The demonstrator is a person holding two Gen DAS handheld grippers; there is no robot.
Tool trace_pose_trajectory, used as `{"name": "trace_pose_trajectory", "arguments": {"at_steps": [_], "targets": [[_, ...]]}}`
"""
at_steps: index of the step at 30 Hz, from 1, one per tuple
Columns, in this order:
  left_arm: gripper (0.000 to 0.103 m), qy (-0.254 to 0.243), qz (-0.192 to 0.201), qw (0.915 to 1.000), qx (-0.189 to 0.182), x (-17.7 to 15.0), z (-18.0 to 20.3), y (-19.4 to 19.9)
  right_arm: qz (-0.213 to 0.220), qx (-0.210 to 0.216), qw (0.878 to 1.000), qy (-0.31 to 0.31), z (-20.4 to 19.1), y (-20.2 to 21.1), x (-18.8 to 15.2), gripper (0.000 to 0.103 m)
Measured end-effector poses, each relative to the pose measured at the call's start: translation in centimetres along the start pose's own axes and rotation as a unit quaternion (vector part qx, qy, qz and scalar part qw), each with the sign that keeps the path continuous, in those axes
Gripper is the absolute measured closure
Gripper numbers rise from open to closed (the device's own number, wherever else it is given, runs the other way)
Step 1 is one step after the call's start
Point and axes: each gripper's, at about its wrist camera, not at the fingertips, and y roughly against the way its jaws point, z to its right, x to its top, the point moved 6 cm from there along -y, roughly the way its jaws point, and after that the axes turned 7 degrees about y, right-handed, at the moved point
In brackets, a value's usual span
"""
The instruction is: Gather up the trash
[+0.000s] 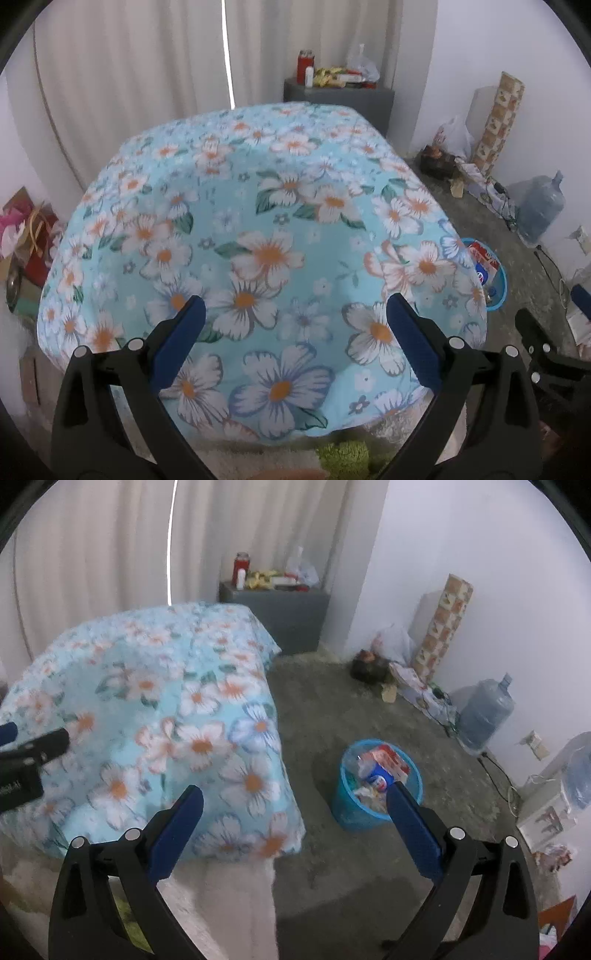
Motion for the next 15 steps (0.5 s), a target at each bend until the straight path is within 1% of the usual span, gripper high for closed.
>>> {"name": "trace_pose_trajectory", "arguments": {"at_steps": [8, 15], "targets": [[0.009, -0.010, -0.011, 0.9994, 0.030, -0.3, 0.3, -0.8, -0.019, -0.006, 1.000, 0.001, 0.4, -0.9, -0.9, 0.007], [0.009, -0.022, -0.008, 0.9988, 0.043, -0.2, 0.8, -0.8, -0.026, -0.009, 1.000, -0.008, 1.3, -1.5, -1.2, 0.007]]}}
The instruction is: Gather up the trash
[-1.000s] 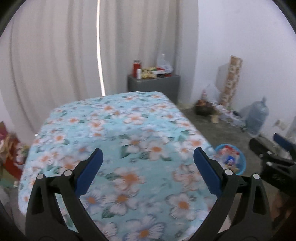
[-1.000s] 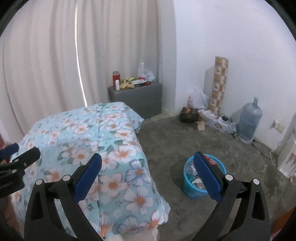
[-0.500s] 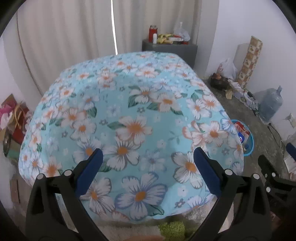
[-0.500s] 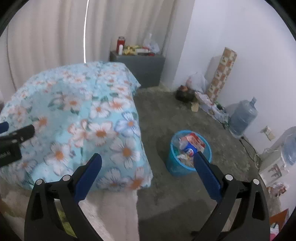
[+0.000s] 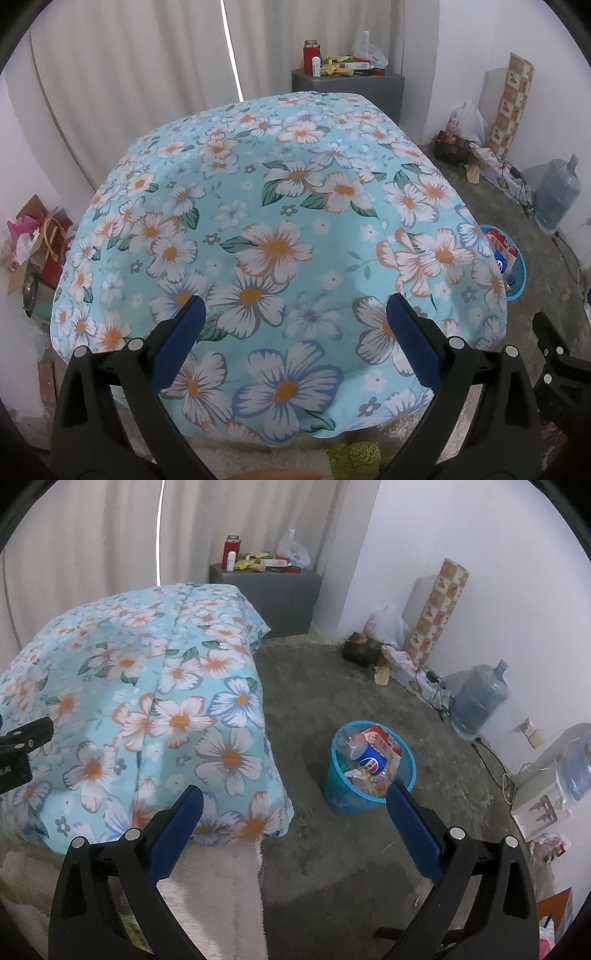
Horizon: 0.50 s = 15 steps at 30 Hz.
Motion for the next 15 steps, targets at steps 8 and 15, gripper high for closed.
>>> {"name": "trace_pose_trajectory", "arguments": {"at_steps": [8, 15], "targets": [[0.009, -0.011, 0.002, 0.9999, 0.001, -0.1, 0.7, 0.2, -0.002, -0.010, 1.000, -0.014, 1.4, -0.1, -0.2, 0.007], [0.009, -0.014, 0.002, 0.9999, 0.001, -0.1, 0.9, 0.4, -0.001, -0.012, 1.000, -0.015, 1.7, -0.1, -0.2, 0.007]]}}
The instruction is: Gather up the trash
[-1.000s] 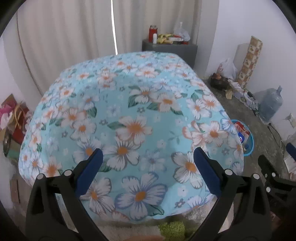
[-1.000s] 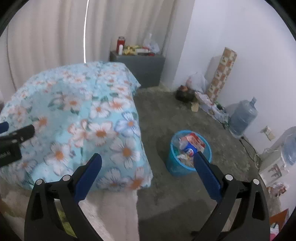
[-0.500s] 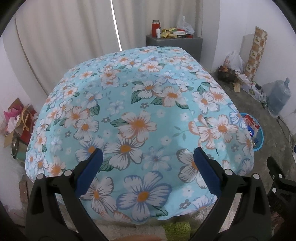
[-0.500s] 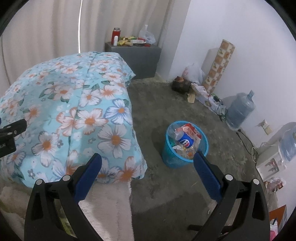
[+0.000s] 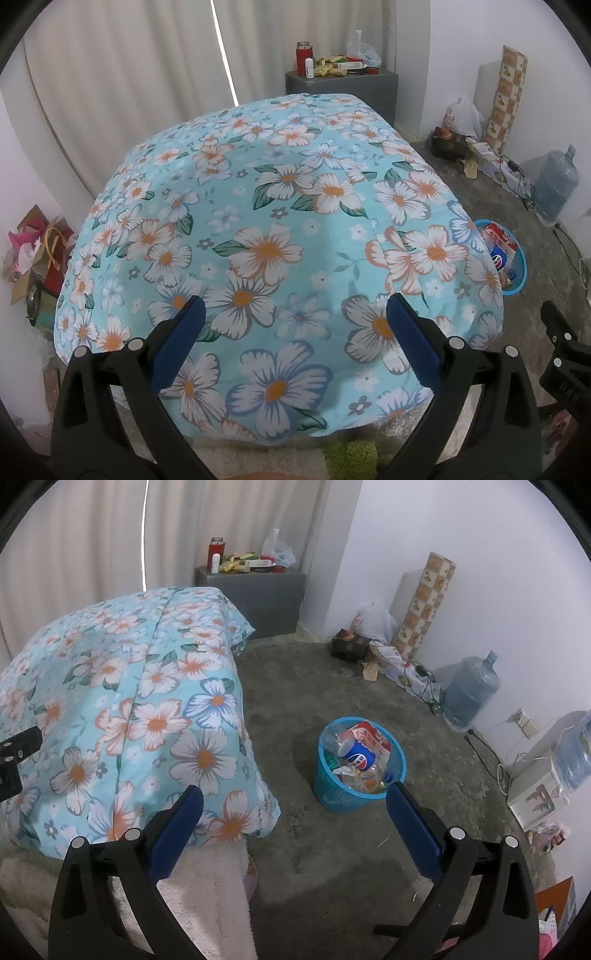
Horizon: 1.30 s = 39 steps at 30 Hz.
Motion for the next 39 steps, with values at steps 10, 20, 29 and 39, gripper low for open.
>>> {"name": "trace_pose_trajectory", "arguments": {"at_steps": [10, 20, 29, 39], "targets": [[0.009, -0.001, -0.002, 1.0000, 0.000, 0.02, 0.20, 0.12, 0.001, -0.007, 1.000, -0.003, 0.43, 0.19, 0.13, 0.007], [0.009, -0.001, -0.002, 1.0000, 0.000, 0.03, 0.27, 0.14, 0.001, -0.009, 1.000, -0.003, 0.46, 0.19, 0.18, 0.007], [0.009, -0.001, -0.002, 1.0000, 0.000, 0.06, 0.15, 0.06, 0.002, -0.009, 1.000, -0.003, 0.42, 0.23, 0.19, 0.007], [0.009, -0.002, -0.002, 1.0000, -0.001, 0.08, 0.16, 0.09, 0.003, -0.009, 1.000, -0.002, 0.34, 0.23, 0.49, 0.007]]}}
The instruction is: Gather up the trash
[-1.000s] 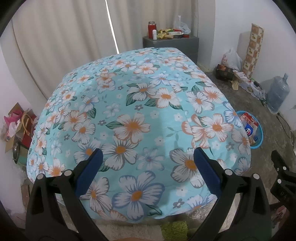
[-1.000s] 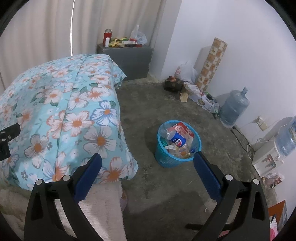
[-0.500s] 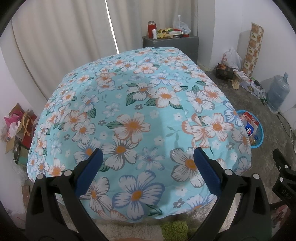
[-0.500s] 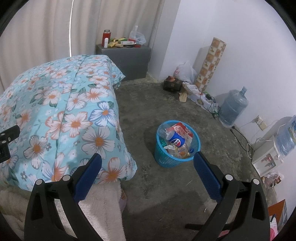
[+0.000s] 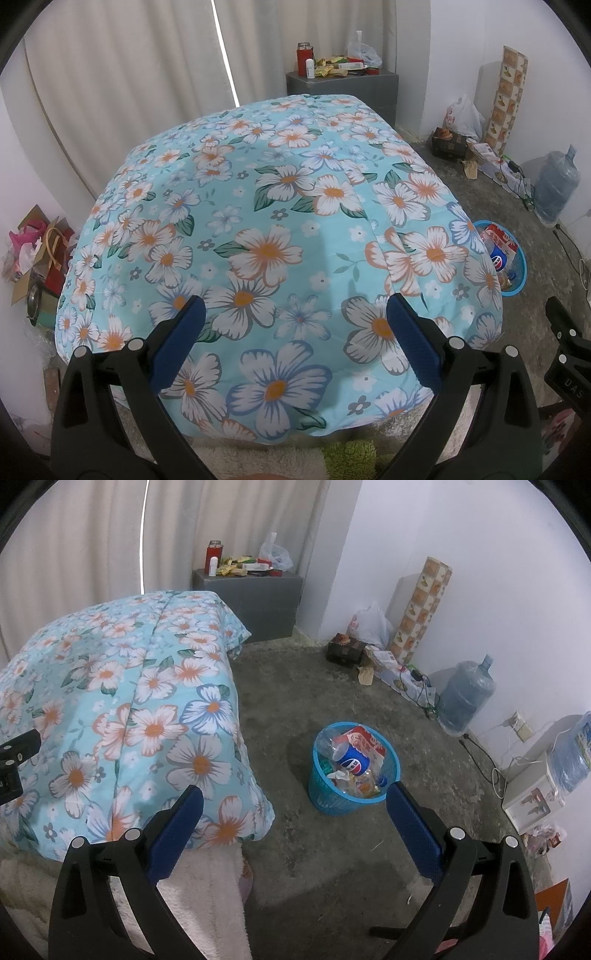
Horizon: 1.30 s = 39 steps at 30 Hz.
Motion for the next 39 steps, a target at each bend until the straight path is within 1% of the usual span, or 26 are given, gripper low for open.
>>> {"name": "trace_pose_trajectory", "arguments": {"at_steps": [39], "targets": [[0.009, 0.000, 0.001, 1.0000, 0.002, -0.02, -0.08, -0.01, 0.000, -0.001, 1.000, -0.001, -0.40, 0.08, 0.05, 0.007]]}}
